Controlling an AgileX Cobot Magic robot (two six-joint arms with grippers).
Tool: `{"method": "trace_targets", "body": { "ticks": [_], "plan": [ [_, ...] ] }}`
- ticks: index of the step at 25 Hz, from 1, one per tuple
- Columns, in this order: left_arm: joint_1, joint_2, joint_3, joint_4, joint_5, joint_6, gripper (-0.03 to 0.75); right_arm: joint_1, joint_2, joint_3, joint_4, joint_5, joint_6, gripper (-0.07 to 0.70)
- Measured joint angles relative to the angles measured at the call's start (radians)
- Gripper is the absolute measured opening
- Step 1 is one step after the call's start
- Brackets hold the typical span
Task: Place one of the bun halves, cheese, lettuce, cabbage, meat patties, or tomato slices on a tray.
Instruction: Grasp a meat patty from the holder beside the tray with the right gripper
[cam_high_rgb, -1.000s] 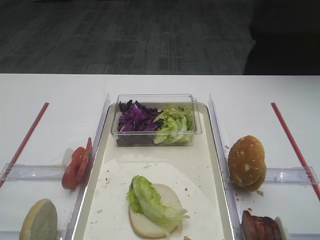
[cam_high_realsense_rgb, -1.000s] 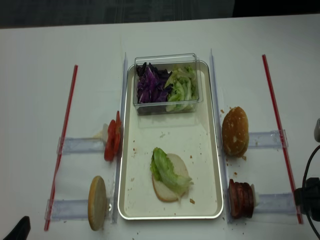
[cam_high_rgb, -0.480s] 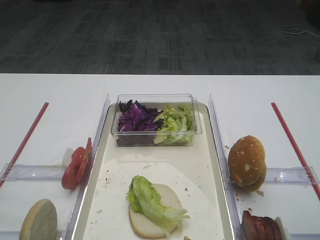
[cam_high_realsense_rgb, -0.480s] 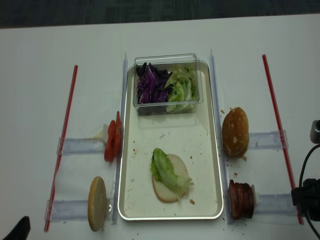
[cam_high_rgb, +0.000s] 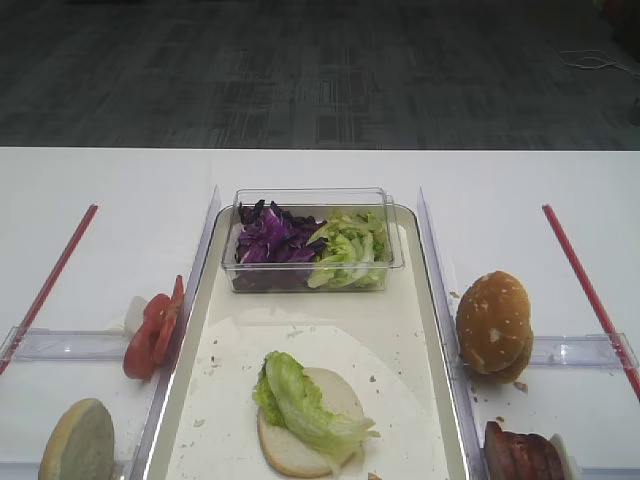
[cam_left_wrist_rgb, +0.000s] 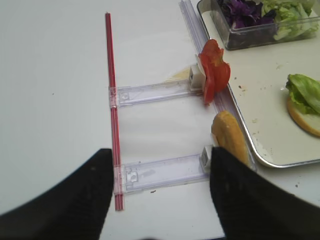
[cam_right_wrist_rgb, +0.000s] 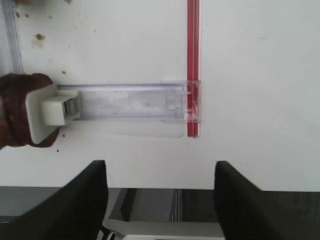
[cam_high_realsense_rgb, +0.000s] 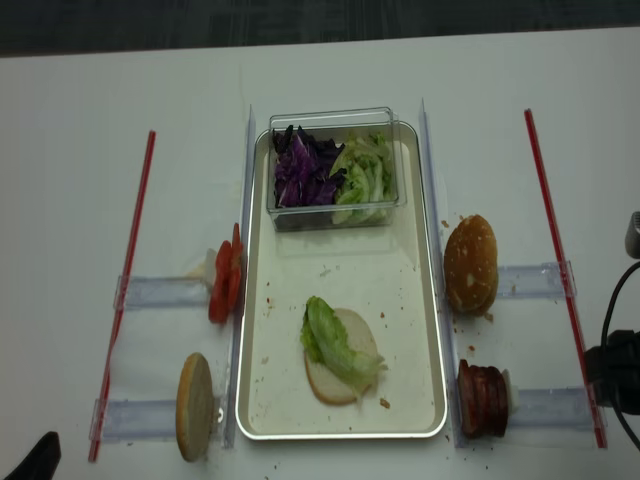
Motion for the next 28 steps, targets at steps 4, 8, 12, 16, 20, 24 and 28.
{"method": "trace_targets", "body": {
  "ticks": [4, 8, 12, 16, 20, 24, 28],
  "plan": [
    [0.0, 0.0, 0.0, 0.0, 0.0, 0.0, 0.429, 0.0, 0.002, -0.044, 0.013, 0.016, 0.006, 0.468],
    [0.0, 0.0, 0.0, 0.0, 0.0, 0.0, 0.429, 0.0, 0.036, -0.06, 0.025, 0.036, 0.006, 0.464],
    [0.0, 0.0, 0.0, 0.0, 0.0, 0.0, 0.429, 0.0, 0.09, -0.062, 0.049, 0.043, 0.006, 0.451],
    [0.0, 0.0, 0.0, 0.0, 0.0, 0.0, 0.429, 0.0, 0.122, -0.064, 0.083, 0.043, -0.007, 0.433],
    [0.0, 0.0, 0.0, 0.0, 0.0, 0.0, 0.429, 0.0, 0.128, -0.075, 0.105, 0.043, -0.019, 0.433],
    [0.0, 0.0, 0.0, 0.0, 0.0, -0.002, 0.429, 0.0, 0.128, -0.099, 0.112, 0.05, -0.023, 0.433],
    [0.0, 0.0, 0.0, 0.0, 0.0, -0.005, 0.429, 0.0, 0.13, -0.101, 0.133, 0.054, -0.032, 0.433]
  ]
}}
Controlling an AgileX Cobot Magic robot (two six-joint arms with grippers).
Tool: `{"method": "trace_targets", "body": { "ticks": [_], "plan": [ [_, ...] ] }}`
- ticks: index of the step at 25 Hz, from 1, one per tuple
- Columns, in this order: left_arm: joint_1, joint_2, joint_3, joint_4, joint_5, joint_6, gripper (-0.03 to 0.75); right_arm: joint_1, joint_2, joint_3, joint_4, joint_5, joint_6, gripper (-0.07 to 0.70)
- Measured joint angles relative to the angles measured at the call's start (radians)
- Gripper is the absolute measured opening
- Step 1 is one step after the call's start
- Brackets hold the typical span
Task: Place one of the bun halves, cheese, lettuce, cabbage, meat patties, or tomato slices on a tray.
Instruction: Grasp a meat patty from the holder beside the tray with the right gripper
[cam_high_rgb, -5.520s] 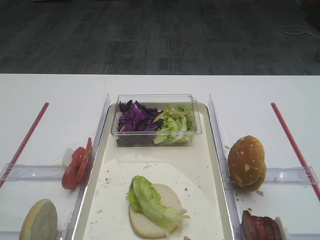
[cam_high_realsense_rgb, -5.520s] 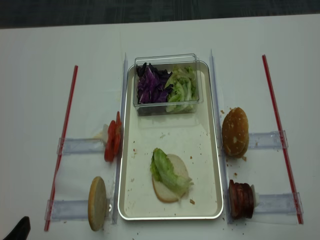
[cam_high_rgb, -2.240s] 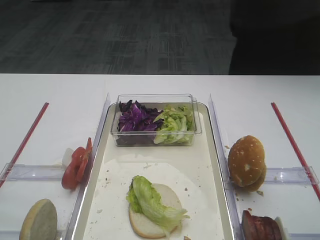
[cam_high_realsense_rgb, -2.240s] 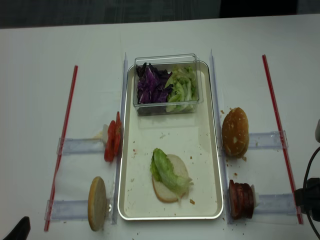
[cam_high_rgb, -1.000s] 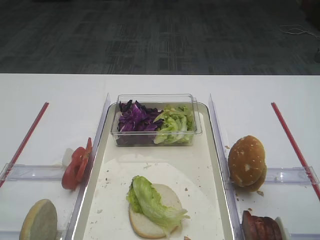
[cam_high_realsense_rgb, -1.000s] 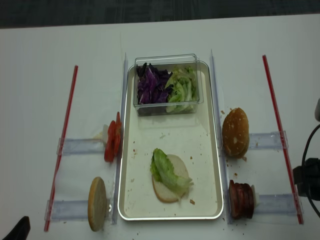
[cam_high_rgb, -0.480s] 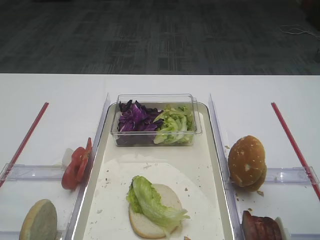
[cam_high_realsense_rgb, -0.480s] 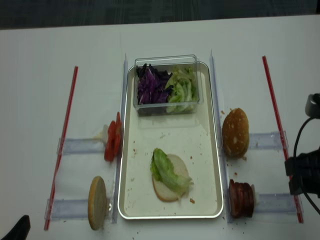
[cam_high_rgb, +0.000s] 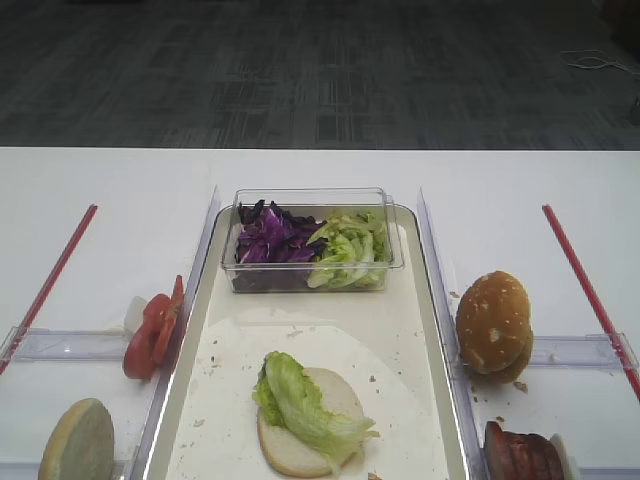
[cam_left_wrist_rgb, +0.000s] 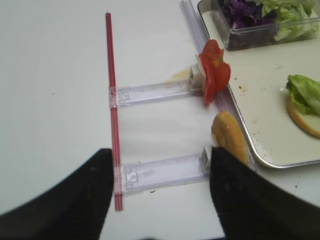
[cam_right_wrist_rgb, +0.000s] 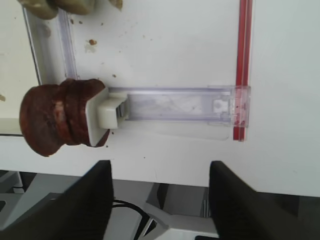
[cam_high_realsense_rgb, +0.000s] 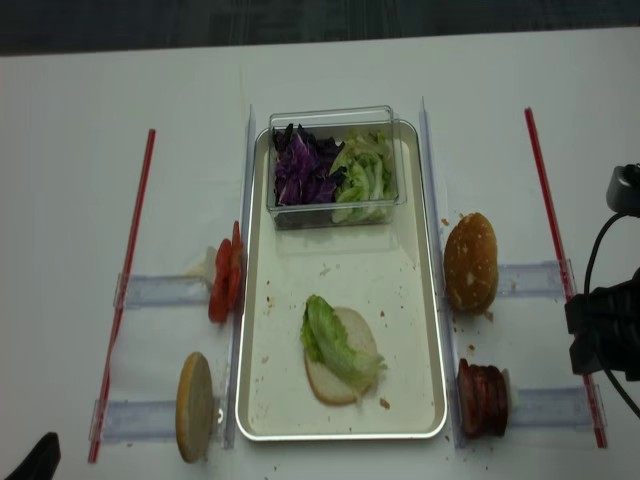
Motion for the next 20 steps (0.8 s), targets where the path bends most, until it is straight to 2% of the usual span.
{"method": "trace_targets", "body": {
  "ticks": [4, 7, 20],
  "plan": [
    [0.0, 0.0, 0.0, 0.0, 0.0, -0.002, 0.429, 0.0, 0.019, -0.004, 0.032, 0.0, -0.017, 0.433],
    [0.0, 0.0, 0.0, 0.0, 0.0, -0.002, 0.429, 0.035, 0.044, -0.004, 0.034, 0.0, -0.02, 0.432],
    [0.0, 0.0, 0.0, 0.0, 0.0, -0.002, 0.429, 0.372, 0.195, -0.096, 0.013, -0.08, 0.139, 0.403]
  ]
}}
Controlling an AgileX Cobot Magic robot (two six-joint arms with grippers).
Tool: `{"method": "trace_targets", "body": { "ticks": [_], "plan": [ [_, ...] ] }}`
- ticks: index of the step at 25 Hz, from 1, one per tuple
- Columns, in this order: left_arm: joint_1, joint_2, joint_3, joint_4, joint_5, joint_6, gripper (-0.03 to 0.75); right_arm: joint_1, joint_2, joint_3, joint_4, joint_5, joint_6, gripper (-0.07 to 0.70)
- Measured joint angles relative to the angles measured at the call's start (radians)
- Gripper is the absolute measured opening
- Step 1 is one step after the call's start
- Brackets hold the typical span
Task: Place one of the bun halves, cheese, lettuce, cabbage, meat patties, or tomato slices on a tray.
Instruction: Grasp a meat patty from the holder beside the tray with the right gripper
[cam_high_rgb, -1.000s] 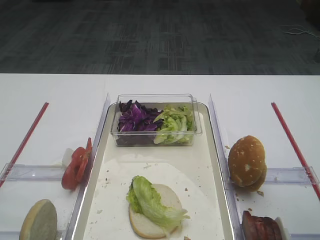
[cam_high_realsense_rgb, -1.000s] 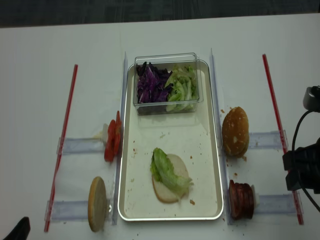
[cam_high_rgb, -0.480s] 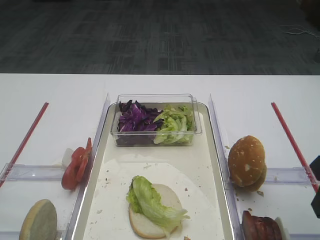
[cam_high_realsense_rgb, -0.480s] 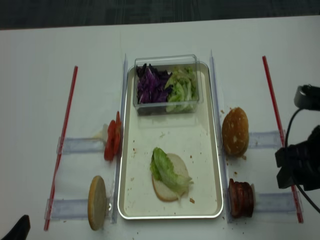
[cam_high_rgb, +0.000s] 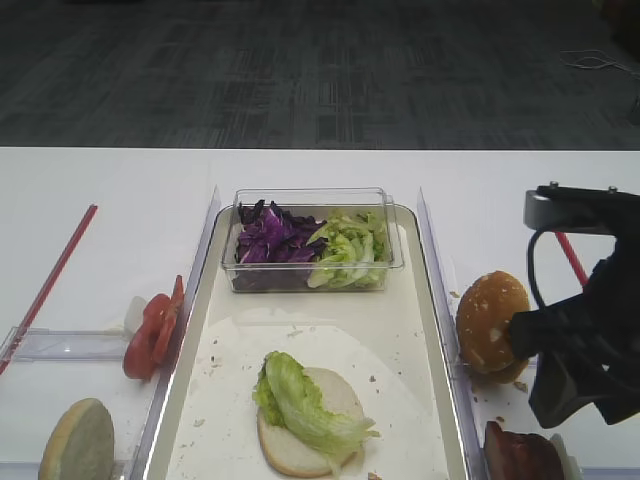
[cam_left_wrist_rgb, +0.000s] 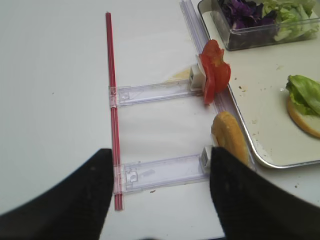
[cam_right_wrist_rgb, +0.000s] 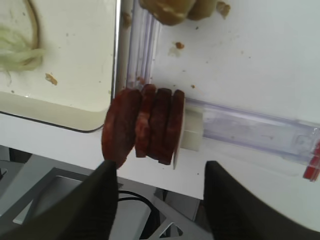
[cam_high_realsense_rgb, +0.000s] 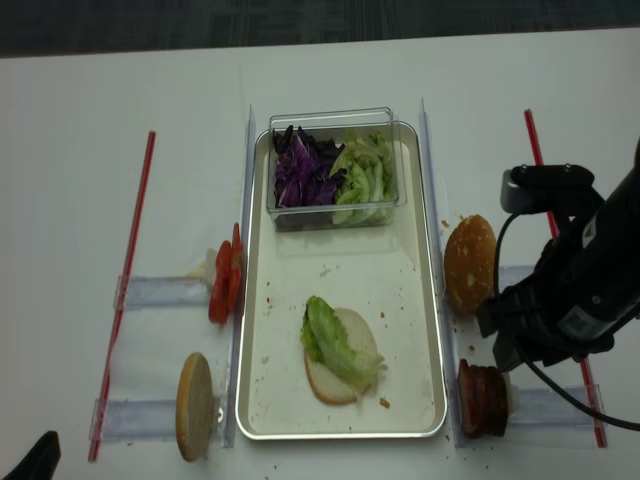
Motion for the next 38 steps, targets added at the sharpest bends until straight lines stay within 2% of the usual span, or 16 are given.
{"method": "trace_targets", "body": {
  "ticks": [6, 14, 27, 38],
  "plan": [
    [0.0, 0.0, 0.0, 0.0, 0.0, 0.0, 0.429, 0.109, 0.071, -0.018, -0.008, -0.037, 0.05, 0.39],
    [0.0, 0.0, 0.0, 0.002, 0.0, 0.0, 0.429, 0.212, 0.147, -0.066, -0.027, -0.052, 0.097, 0.39],
    [0.0, 0.0, 0.0, 0.002, 0.0, 0.0, 0.429, 0.233, 0.275, -0.089, -0.045, -0.062, 0.13, 0.384],
    [0.0, 0.0, 0.0, 0.002, 0.0, 0.0, 0.429, 0.233, 0.288, -0.098, -0.045, -0.068, 0.126, 0.204]
  ]
}}
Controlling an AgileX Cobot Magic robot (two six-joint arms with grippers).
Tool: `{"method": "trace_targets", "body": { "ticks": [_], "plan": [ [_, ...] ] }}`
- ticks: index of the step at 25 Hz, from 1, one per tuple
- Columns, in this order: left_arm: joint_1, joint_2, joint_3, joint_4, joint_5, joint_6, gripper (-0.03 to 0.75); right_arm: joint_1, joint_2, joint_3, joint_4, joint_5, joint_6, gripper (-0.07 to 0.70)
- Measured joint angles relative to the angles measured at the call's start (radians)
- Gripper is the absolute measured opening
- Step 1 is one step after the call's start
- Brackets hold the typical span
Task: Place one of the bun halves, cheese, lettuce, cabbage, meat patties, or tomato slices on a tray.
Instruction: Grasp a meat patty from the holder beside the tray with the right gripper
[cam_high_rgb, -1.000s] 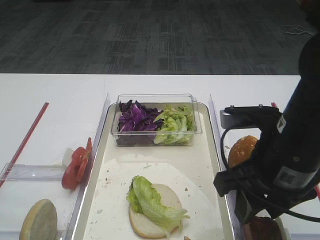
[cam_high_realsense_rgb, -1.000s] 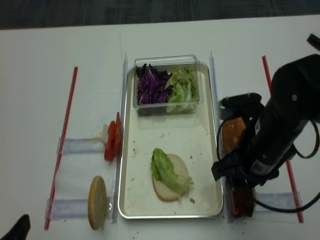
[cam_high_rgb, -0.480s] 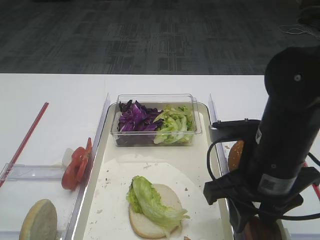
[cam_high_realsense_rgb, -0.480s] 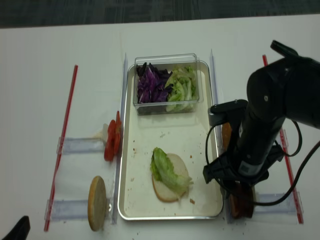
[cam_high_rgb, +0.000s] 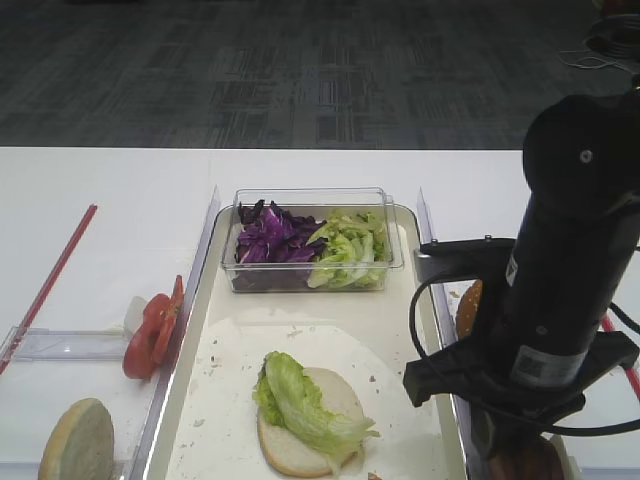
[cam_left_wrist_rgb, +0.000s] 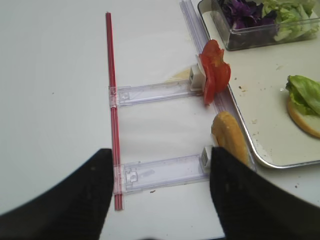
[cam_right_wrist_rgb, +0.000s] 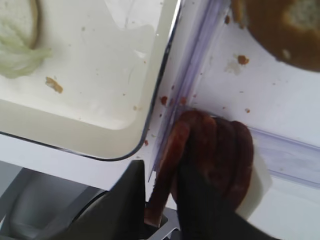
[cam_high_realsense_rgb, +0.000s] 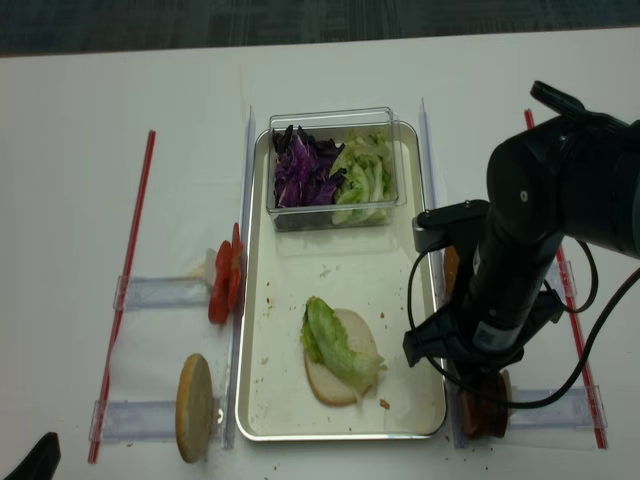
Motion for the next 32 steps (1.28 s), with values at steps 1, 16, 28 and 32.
{"method": "trace_targets", "body": {
  "ticks": [1, 16, 28, 32],
  "plan": [
    [0.0, 0.0, 0.0, 0.0, 0.0, 0.0, 0.429, 0.0, 0.0, 0.0, 0.0, 0.002, 0.0, 0.186],
    [0.0, 0.0, 0.0, 0.0, 0.0, 0.0, 0.429, 0.0, 0.0, 0.0, -0.003, 0.037, 0.0, 0.071],
    [0.0, 0.0, 0.0, 0.0, 0.0, 0.0, 0.429, 0.0, -0.048, -0.001, 0.001, 0.063, 0.002, 0.069],
    [0.0, 0.0, 0.0, 0.0, 0.0, 0.0, 0.429, 0.0, -0.079, -0.001, 0.012, 0.076, 0.002, 0.068]
  ]
}}
